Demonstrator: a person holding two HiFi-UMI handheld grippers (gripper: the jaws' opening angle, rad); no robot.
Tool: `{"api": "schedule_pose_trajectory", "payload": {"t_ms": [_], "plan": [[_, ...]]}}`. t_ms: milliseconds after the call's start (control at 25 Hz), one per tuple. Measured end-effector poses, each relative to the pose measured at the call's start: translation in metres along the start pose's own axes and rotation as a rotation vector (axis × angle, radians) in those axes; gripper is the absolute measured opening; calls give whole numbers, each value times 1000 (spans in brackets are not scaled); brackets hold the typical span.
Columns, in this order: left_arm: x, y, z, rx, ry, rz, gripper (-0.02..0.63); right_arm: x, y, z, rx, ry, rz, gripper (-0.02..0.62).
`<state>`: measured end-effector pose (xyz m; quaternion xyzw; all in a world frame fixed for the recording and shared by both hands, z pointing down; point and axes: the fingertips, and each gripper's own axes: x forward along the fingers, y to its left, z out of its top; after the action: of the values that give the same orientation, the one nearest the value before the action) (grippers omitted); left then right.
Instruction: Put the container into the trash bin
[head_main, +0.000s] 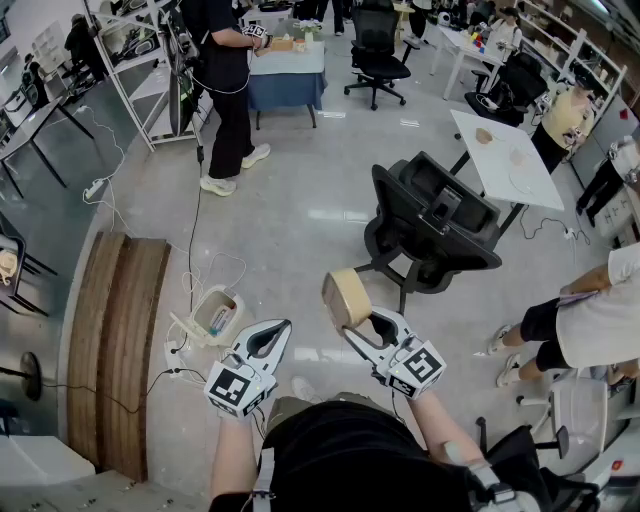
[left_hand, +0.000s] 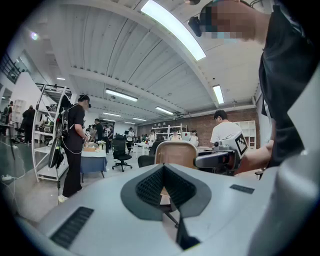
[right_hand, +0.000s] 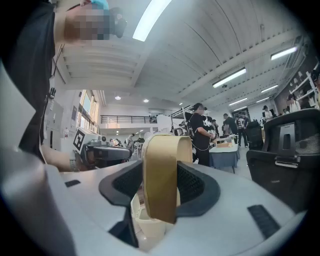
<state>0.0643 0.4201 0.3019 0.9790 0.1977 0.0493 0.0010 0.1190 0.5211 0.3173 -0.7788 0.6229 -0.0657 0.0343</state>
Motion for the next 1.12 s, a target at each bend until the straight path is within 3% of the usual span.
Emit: {"api": "schedule_pose_trajectory", "payload": {"t_ms": [200, 400, 760, 1120], "plan": [[-13, 35, 3, -31, -27, 50, 5, 33, 4, 4, 5, -4, 12, 215], [-22, 77, -12, 8, -5, 148, 5, 69, 4, 4, -9, 12, 20, 215], [-32, 115, -33, -33, -8, 148, 5, 114, 7, -2, -3, 41, 44, 216], [-12, 172, -53, -53, 41, 211, 5, 171, -42, -6, 26, 50, 68, 216]]}}
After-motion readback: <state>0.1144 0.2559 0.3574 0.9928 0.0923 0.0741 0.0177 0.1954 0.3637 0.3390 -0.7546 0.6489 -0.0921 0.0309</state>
